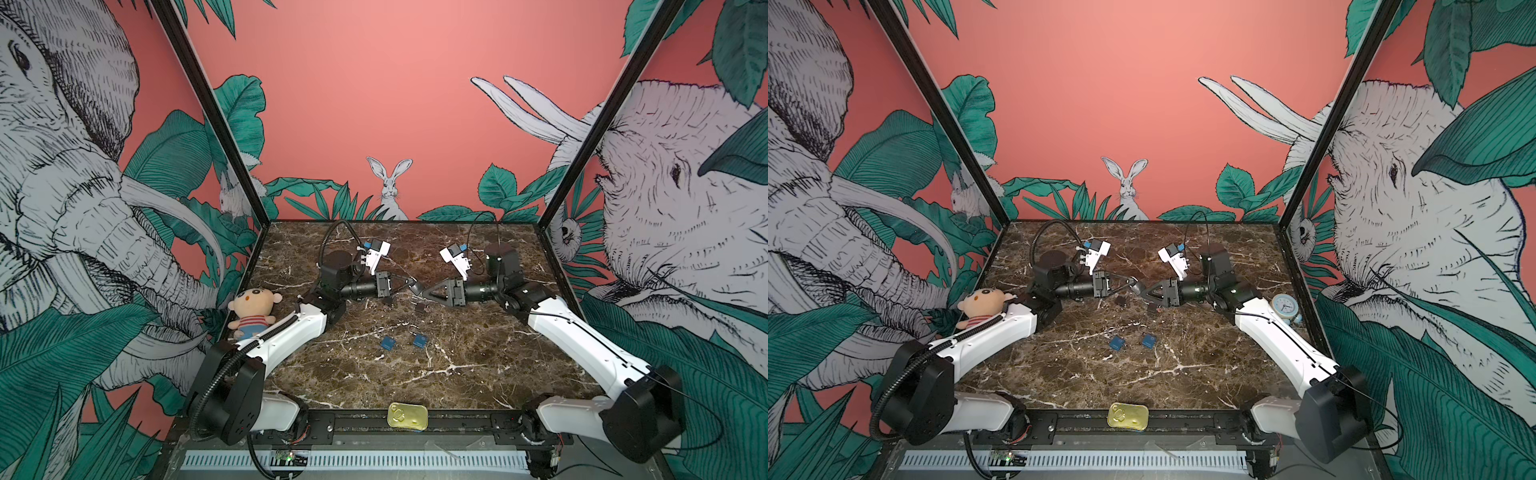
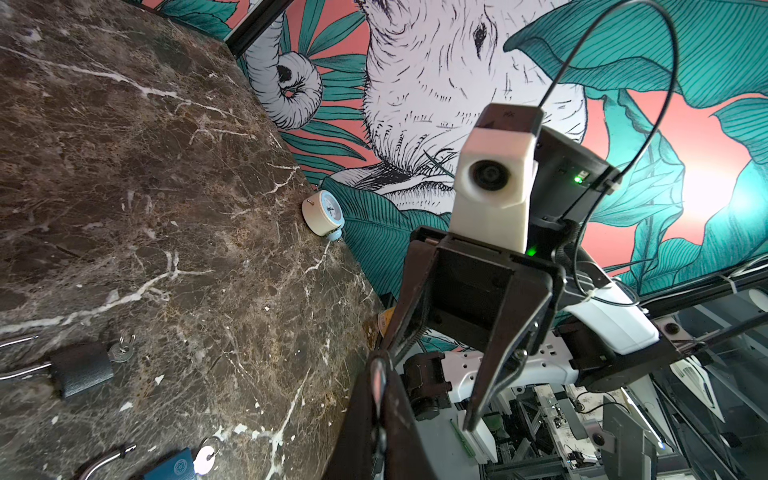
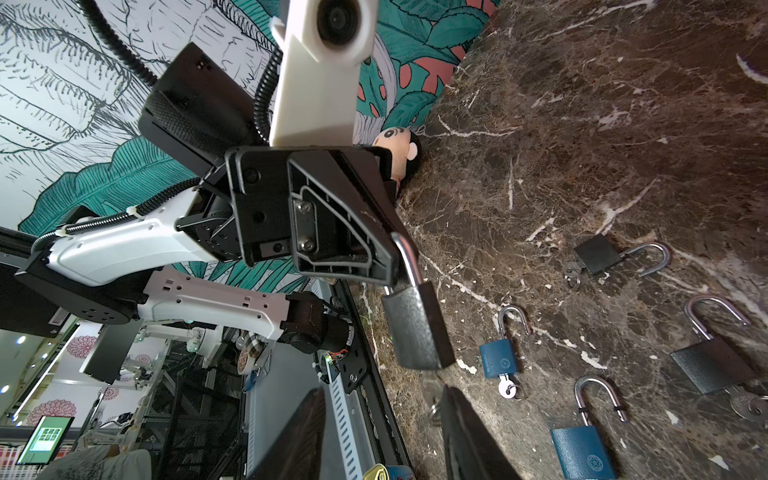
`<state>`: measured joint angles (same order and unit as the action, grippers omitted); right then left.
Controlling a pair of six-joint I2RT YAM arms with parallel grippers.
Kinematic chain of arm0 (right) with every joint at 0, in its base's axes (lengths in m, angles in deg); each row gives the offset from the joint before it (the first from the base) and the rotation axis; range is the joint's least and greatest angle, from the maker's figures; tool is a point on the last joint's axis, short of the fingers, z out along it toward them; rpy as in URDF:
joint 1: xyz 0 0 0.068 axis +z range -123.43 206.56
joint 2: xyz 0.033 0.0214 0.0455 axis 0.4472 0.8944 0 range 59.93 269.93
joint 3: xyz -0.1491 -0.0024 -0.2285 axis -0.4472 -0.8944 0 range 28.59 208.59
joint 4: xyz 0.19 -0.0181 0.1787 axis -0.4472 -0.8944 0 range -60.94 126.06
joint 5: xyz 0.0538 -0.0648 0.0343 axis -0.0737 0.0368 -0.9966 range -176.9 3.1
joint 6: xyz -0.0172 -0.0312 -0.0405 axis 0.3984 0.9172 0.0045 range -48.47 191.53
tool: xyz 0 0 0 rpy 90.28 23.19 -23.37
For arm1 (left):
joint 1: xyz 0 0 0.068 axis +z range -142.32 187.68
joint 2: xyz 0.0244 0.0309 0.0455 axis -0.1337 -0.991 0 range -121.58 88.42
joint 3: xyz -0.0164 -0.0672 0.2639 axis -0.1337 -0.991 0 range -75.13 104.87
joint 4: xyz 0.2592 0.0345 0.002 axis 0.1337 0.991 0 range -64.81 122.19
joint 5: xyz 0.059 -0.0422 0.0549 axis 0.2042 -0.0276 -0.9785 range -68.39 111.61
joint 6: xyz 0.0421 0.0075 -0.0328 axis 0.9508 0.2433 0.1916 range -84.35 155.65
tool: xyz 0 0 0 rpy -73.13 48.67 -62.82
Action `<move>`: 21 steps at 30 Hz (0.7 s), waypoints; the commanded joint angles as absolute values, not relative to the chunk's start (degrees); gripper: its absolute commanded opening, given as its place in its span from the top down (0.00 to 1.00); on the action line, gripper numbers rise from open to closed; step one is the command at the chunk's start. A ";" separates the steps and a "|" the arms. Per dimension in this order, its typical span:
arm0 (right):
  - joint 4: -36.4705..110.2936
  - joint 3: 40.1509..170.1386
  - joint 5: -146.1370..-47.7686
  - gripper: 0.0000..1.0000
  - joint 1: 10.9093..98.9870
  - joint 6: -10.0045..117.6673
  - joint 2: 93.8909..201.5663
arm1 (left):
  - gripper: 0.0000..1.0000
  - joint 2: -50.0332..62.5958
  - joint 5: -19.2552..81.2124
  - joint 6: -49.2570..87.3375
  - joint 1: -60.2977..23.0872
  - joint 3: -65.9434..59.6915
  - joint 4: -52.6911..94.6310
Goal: Lock with the key
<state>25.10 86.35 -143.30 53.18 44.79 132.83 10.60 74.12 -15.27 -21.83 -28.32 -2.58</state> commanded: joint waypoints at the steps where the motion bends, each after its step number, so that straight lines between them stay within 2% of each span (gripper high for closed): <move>1: 25.95 86.88 -142.79 0.54 53.50 46.02 132.89 | 1.00 11.69 74.72 -16.57 -21.61 -26.62 -6.99; 6: 22.16 88.59 -138.77 0.53 53.47 48.76 131.17 | 1.00 12.21 74.18 -15.59 -21.62 -26.95 -5.57; 13: 22.46 88.91 -139.47 0.52 53.54 48.44 131.99 | 1.00 12.29 74.53 -15.91 -21.64 -26.66 -5.89; 21: 24.95 89.42 -141.92 0.60 54.40 46.92 133.98 | 1.00 11.73 74.45 -16.95 -21.68 -26.47 -7.59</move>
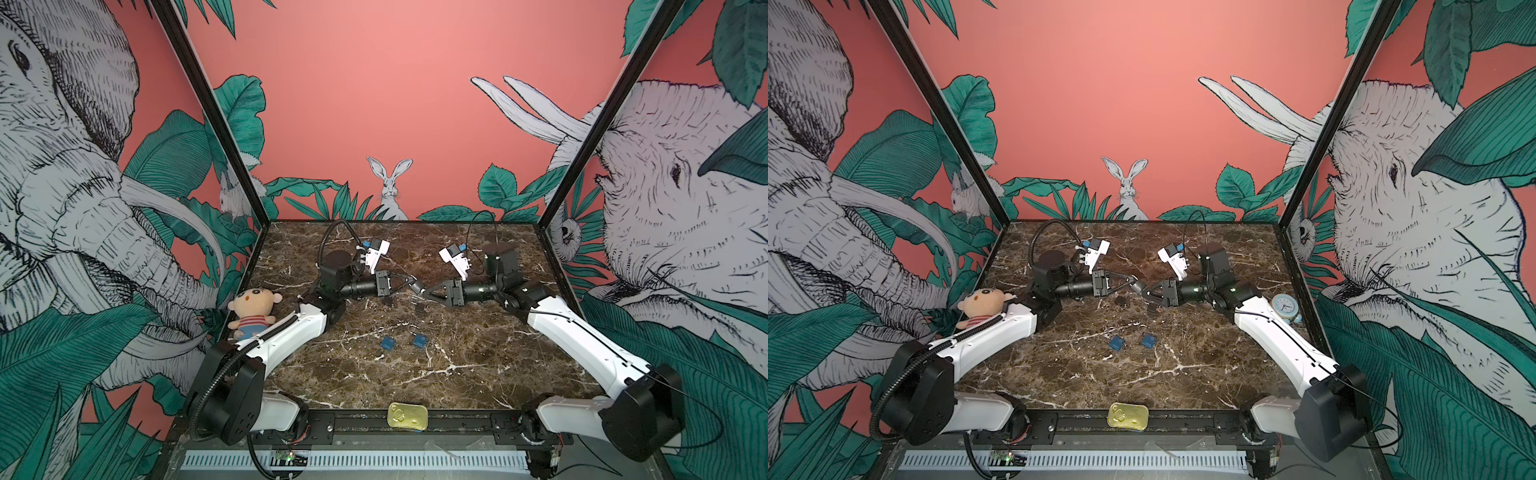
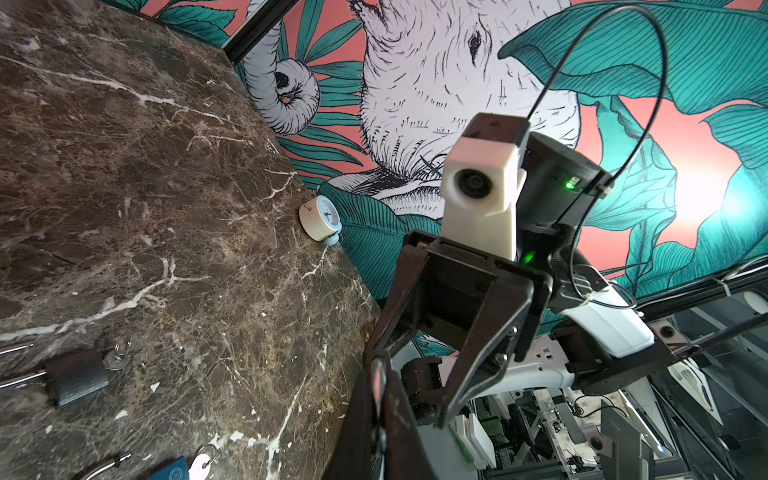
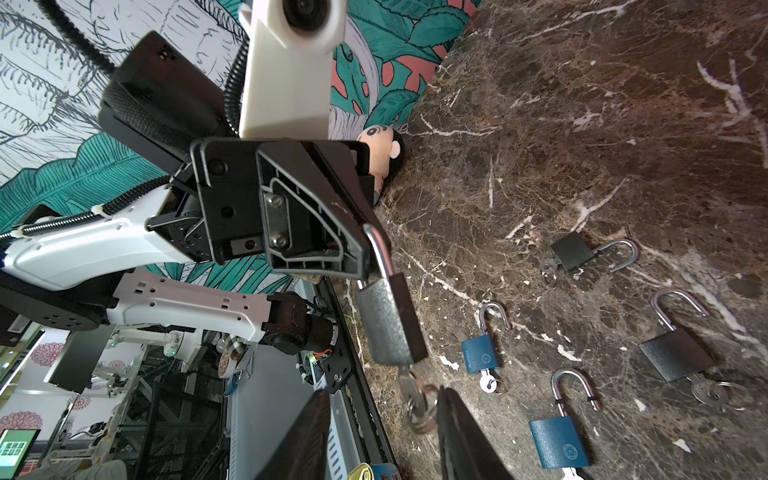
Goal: Lock with the key
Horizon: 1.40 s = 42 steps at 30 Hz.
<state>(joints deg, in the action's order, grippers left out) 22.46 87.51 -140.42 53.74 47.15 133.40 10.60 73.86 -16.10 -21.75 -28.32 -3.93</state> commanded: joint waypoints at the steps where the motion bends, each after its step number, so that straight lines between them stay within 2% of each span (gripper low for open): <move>1: 25.05 89.50 -142.09 0.62 54.64 46.91 134.13 | 1.00 11.56 74.41 -16.95 -21.59 -26.52 -7.64; 6: 25.08 89.75 -142.29 0.70 55.35 46.90 134.55 | 1.00 11.12 74.21 -17.53 -21.61 -26.63 -8.52; 14: 25.32 89.24 -142.40 0.99 55.39 46.61 134.40 | 1.00 11.12 73.45 -17.96 -21.59 -27.13 -9.30; 29: 23.16 84.07 -140.80 1.00 55.13 46.47 129.61 | 1.00 11.48 74.39 -22.17 -17.14 -26.80 -15.56; 42: 22.56 82.14 -141.04 1.00 53.59 46.70 128.21 | 1.00 13.08 75.93 -20.34 -15.26 -25.63 -11.90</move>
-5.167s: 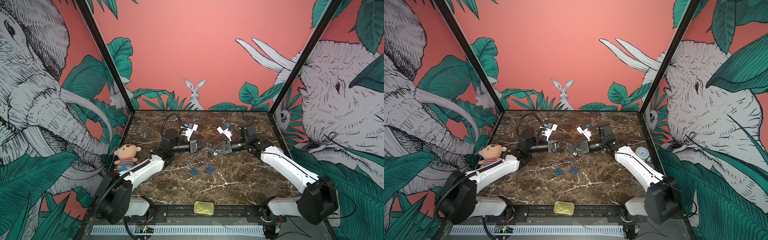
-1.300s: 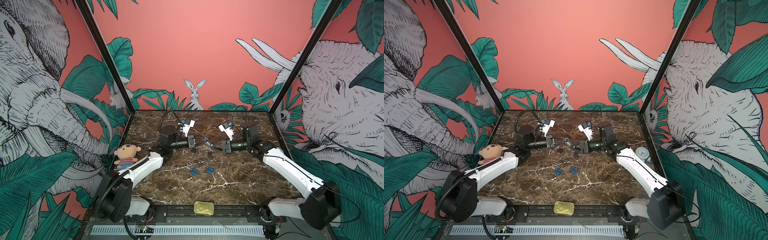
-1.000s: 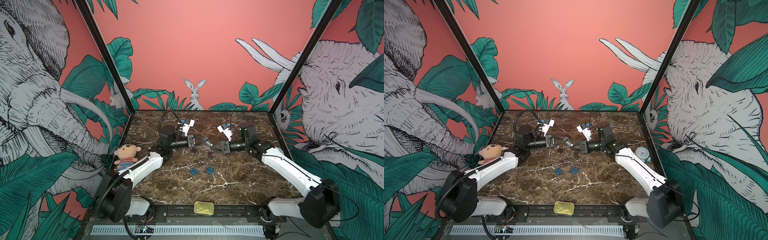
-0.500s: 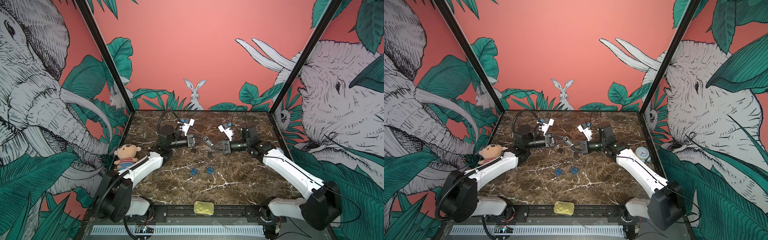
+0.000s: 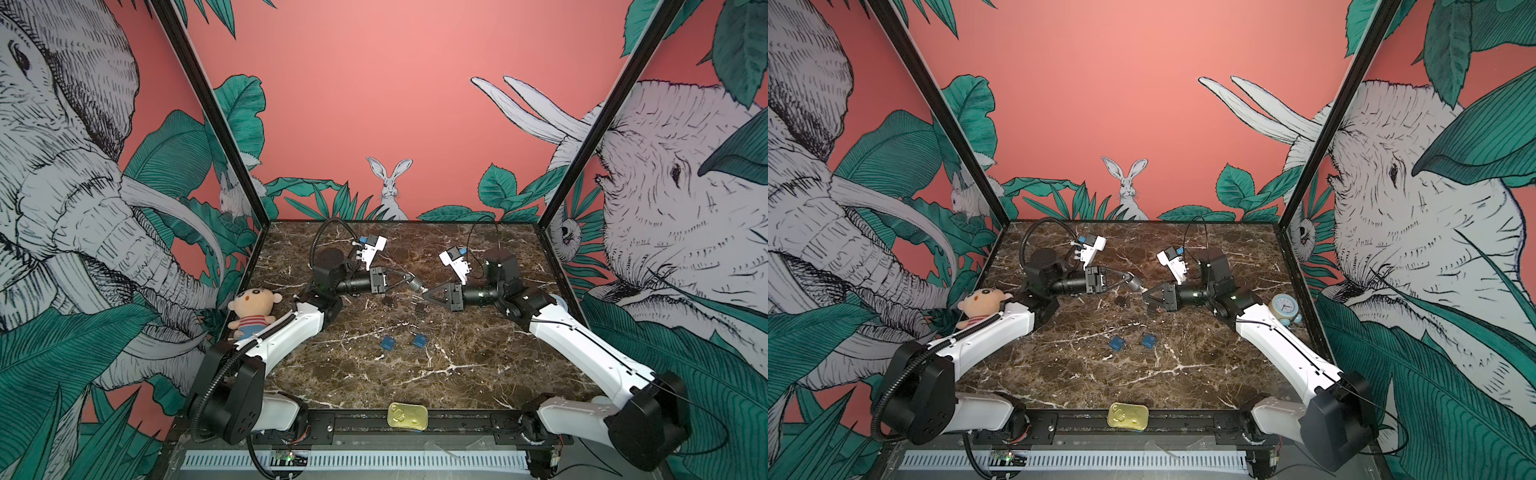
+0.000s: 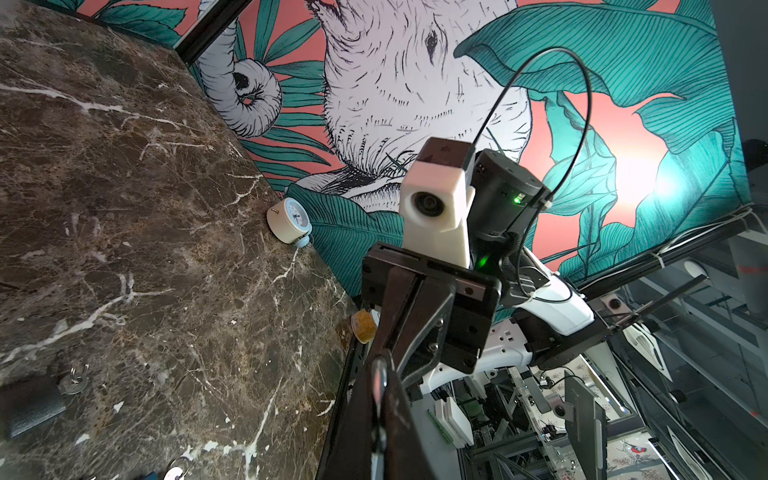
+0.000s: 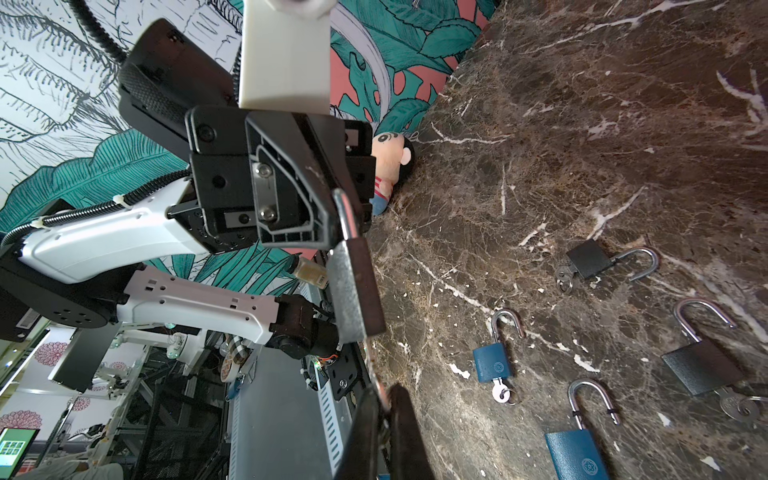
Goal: Lock with the key
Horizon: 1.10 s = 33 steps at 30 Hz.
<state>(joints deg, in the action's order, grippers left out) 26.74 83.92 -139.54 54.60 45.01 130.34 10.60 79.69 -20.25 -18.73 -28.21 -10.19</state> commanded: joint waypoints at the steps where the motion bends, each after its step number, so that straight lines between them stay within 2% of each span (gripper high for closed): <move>1: 22.53 82.07 -141.13 1.00 53.51 46.75 128.16 | 1.00 13.06 75.83 -20.41 -15.13 -25.49 -11.90; 19: 20.73 80.71 -140.53 1.00 52.55 47.72 126.46 | 1.00 11.08 76.54 -21.94 -14.21 -22.73 -13.64; 26: 21.15 79.64 -135.07 1.00 48.62 46.79 125.37 | 1.00 9.16 76.41 -13.11 -16.18 -19.87 -0.47; 33: 23.91 75.27 -128.61 1.00 39.38 44.08 123.05 | 1.00 -2.85 72.35 -1.80 -25.74 -9.74 16.83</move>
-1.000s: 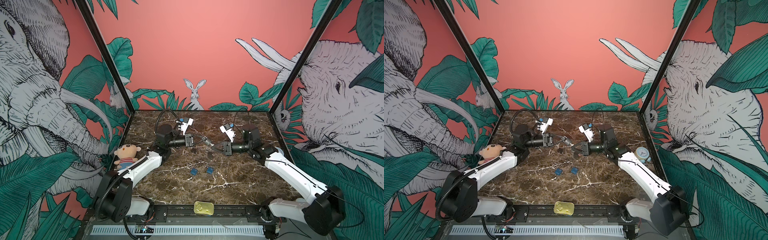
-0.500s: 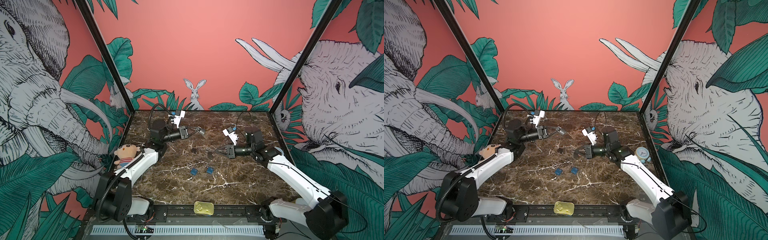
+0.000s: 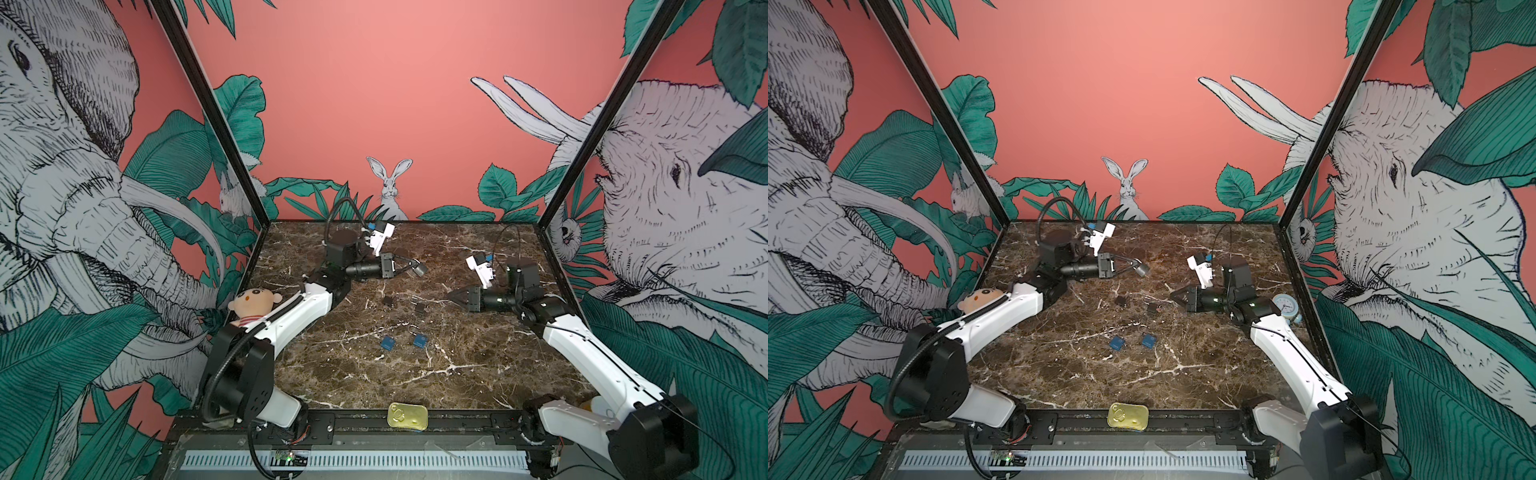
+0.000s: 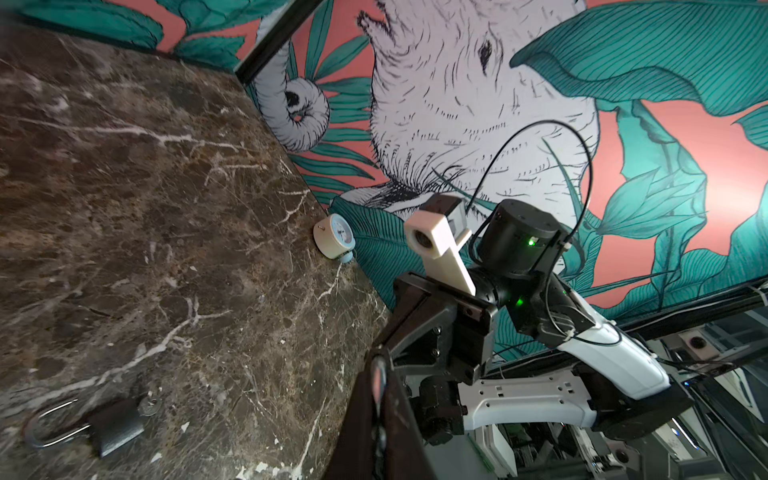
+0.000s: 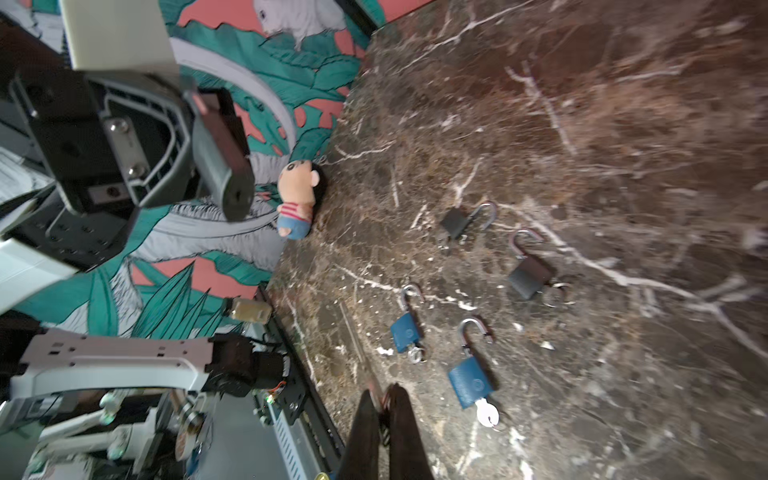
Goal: Lock with the key
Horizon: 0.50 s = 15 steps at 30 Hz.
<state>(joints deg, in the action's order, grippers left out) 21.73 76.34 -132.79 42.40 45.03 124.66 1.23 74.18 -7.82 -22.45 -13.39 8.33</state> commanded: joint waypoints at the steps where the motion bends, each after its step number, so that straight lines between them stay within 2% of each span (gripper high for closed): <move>1: 23.95 74.82 -127.95 1.00 37.83 44.12 122.78 | 1.00 -5.14 72.03 -1.79 -26.82 -8.21 17.43; 4: 24.04 73.04 -124.45 1.00 32.72 43.28 121.79 | 1.00 -12.87 71.53 -1.45 -29.36 -1.82 20.51; 8: 25.72 70.96 -125.20 1.00 25.93 41.26 120.60 | 1.00 -21.92 70.01 1.92 -32.06 8.54 29.16; 15: 22.84 71.49 -122.45 1.00 23.34 44.72 118.01 | 1.00 -37.15 69.30 4.76 -35.26 27.87 44.12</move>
